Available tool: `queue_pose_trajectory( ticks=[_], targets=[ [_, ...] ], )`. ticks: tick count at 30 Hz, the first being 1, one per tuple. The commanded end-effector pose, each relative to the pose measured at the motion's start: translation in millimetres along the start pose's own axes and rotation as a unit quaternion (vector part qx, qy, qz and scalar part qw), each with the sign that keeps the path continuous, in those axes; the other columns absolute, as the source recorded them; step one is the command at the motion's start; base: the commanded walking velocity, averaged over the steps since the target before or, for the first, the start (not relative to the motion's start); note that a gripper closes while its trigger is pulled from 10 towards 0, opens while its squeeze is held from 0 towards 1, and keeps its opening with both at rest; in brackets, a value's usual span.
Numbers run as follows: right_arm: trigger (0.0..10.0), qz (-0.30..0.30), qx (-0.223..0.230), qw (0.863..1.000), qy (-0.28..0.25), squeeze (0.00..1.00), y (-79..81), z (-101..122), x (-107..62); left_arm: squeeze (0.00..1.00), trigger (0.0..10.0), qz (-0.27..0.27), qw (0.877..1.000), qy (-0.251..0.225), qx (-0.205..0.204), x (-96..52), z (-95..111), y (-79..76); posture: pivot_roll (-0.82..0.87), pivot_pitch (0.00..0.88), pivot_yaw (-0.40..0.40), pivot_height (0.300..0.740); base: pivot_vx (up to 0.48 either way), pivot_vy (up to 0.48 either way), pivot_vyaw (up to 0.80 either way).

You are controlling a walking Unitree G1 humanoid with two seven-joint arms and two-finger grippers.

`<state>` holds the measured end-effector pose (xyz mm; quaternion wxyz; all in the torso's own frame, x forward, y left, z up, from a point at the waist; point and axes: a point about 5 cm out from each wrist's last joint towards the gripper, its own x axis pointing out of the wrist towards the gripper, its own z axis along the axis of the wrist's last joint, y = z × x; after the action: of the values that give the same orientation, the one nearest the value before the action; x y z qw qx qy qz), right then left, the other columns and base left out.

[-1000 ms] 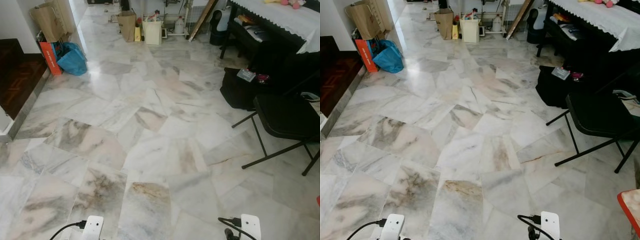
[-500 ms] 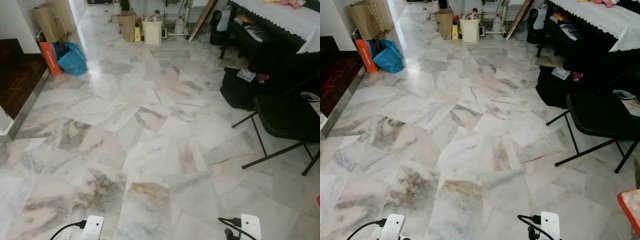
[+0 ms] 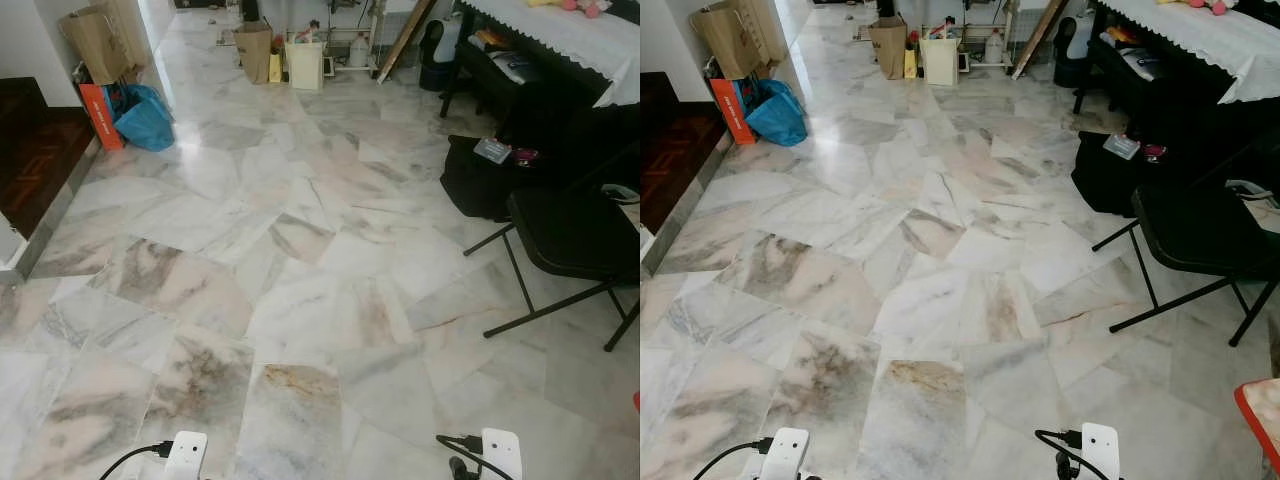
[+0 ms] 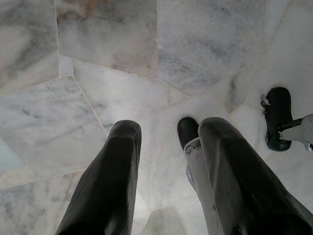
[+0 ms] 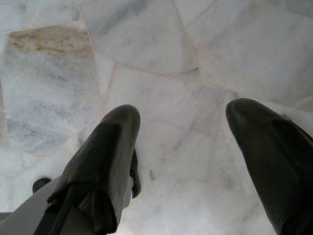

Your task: Hang hanger

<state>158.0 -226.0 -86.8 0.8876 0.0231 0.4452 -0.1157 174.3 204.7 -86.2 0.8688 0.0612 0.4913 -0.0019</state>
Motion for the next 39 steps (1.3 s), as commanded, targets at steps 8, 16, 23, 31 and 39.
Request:
queue_pose_trajectory(
  ticks=[8,16,23,31,39],
  targets=[
    [10.0,0.166,-0.176,0.97,-0.007,0.0,80.7,50,7.4,0.0,10.0,0.11,0.981,-0.023,-0.16,-17.1,-52,26.0,0.36,0.0,-0.339,0.74,0.0,0.0,0.0],
    [10.0,0.166,-0.176,0.97,-0.007,0.0,80.7,50,7.4,0.0,10.0,0.11,0.981,-0.023,-0.16,-17.1,-52,26.0,0.36,0.0,-0.339,0.74,0.0,0.0,0.0],
    [10.0,0.172,-0.206,0.963,0.003,0.0,81.2,39,5.8,0.0,10.0,0.099,0.985,-0.013,-0.142,-19.0,-61,19.4,0.35,0.0,-0.333,0.74,0.0,0.0,0.0],
    [10.0,0.177,-0.214,0.961,0.008,0.0,83.4,38,5.4,0.0,10.0,0.113,0.982,-0.017,-0.153,-21.1,-65,23.3,0.36,0.0,-0.331,0.74,0.0,0.0,0.0],
    [10.0,0.172,-0.207,0.963,0.01,0.0,89.4,33,4.1,0.0,10.0,0.113,0.989,-0.028,-0.09,-24.8,-64,40.0,0.39,0.0,-0.259,0.74,0.0,0.0,0.0]
  ],
)
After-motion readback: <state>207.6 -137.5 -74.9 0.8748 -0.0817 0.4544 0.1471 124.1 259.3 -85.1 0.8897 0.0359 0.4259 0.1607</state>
